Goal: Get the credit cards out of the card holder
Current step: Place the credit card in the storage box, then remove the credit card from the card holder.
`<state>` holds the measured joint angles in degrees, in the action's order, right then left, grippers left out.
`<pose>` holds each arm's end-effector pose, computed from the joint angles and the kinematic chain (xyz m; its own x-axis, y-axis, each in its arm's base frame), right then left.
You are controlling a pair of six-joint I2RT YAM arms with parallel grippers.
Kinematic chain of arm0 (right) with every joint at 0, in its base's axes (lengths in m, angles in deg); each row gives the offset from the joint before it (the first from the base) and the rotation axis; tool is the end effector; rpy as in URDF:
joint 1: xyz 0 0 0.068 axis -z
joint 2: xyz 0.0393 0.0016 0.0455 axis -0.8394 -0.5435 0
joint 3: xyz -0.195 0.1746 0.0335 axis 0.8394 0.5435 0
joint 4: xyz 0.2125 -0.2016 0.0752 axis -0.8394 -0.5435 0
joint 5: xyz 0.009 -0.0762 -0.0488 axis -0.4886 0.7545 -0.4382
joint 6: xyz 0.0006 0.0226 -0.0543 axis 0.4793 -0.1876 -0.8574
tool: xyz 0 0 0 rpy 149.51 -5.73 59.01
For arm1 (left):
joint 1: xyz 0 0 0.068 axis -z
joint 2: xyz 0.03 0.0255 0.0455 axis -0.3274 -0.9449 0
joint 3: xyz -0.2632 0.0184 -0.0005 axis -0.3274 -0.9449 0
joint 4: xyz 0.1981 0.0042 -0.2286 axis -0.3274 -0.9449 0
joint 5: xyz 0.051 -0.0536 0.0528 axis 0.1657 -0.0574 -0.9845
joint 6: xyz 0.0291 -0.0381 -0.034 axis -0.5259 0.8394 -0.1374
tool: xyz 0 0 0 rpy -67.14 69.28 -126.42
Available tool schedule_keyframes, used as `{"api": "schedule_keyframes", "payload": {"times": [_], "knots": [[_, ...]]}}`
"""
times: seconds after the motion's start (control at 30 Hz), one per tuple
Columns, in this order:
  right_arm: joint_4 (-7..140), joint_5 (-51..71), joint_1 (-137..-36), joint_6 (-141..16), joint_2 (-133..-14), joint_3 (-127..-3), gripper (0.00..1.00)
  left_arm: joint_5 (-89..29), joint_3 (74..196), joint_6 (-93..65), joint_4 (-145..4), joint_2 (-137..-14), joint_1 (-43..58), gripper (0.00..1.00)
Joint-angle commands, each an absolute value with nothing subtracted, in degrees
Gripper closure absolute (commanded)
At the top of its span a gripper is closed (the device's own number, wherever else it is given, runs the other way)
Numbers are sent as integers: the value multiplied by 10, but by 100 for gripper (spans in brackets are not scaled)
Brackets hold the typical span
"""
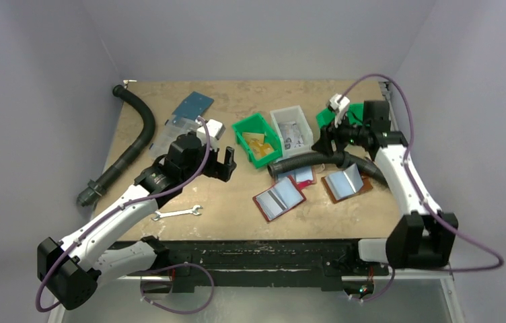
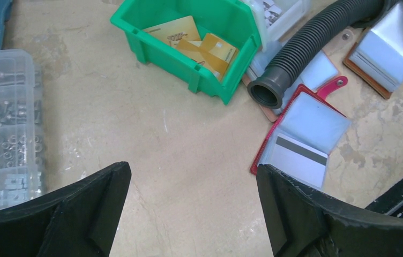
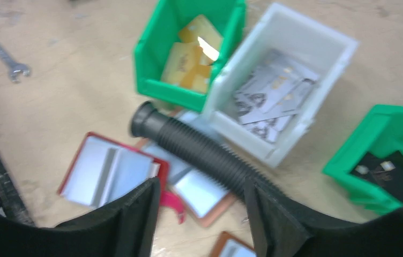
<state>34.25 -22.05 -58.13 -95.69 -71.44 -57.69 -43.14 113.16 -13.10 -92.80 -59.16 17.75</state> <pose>0.3428 0.0334 0.2953 -0.4083 -0.3475 -0.8441 -0.7303 0.6791 0.0737 0.2304 -0.1683 0.2920 -0.4914 0.1004 -0.8651 0.4444 0.8832 -0.1500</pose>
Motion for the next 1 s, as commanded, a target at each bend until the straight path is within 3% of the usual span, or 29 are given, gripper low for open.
{"api": "schedule_keyframes", "payload": {"times": [0.0, 0.17, 0.4, 0.57, 0.97], "knots": [[462, -362, -573, -944, -597, -452, 29, -356, 1114, -117, -876, -569, 171, 5], [548, -378, -557, -930, -482, -339, 11, -276, 1074, -30, -800, -567, 171, 5], [562, -348, -552, -939, -419, -300, 1, -220, 964, 152, -676, -542, 172, 5], [557, -332, -552, -939, -412, -301, 1, -199, 909, 224, -626, -528, 171, 10], [550, -357, -547, -902, -421, -291, 1, -192, 841, 290, -487, -539, 172, 8]]}}
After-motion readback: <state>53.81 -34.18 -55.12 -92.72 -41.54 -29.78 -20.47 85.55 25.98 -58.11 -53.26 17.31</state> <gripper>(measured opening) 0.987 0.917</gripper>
